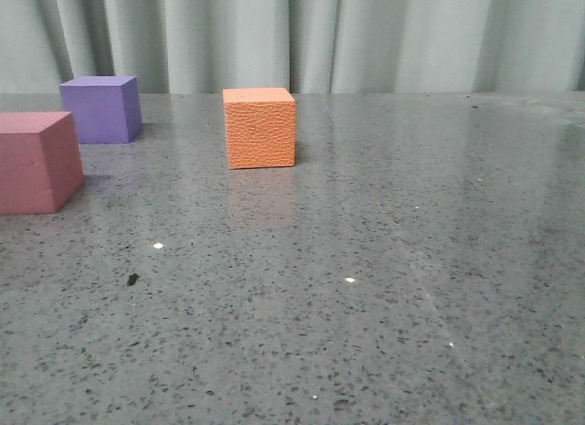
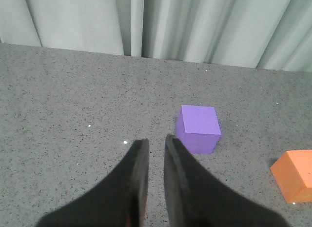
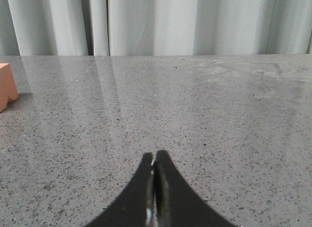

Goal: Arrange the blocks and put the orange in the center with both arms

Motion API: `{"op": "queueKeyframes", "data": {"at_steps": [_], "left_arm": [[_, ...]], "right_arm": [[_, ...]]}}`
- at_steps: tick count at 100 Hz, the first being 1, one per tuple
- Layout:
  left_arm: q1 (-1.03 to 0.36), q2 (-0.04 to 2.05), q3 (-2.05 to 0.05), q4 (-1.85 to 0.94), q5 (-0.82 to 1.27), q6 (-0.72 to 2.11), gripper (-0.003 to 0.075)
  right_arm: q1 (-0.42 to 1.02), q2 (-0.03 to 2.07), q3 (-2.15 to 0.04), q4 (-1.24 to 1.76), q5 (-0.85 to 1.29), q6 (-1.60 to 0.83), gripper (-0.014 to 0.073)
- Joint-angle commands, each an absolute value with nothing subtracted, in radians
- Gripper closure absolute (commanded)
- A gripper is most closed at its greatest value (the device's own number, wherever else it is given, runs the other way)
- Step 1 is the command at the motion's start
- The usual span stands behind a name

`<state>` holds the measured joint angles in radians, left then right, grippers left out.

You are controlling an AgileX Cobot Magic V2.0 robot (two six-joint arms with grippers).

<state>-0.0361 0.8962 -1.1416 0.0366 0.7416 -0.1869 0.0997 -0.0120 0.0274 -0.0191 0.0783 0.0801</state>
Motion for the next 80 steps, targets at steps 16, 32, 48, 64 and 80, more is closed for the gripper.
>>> {"op": "queueKeyframes", "data": {"at_steps": [16,32,48,64,80], "left_arm": [[-0.042,0.896,-1.175,0.022,0.663,-0.091,0.0465],[-0.042,0.896,-1.175,0.008,0.624,-0.09,-0.0004],[-0.042,0.896,-1.175,-0.045,0.578,-0.116,0.0083],[-0.044,0.898,-1.182,-0.167,0.578,-0.011,0.0083],[-0.134,0.981,-1.241,-0.205,0.67,0.0,0.009]], "right_arm": [[0.094,-0.029,0.014,-0.018,0.0,0.072,0.0661],[0.094,-0.029,0.014,-0.018,0.0,0.072,0.0661],[0.094,-0.029,0.014,-0.018,0.0,0.072,0.0661],[0.094,-0.029,0.014,-0.018,0.0,0.072,0.0661],[0.094,-0.029,0.014,-0.018,0.0,0.072,0.0661]]}}
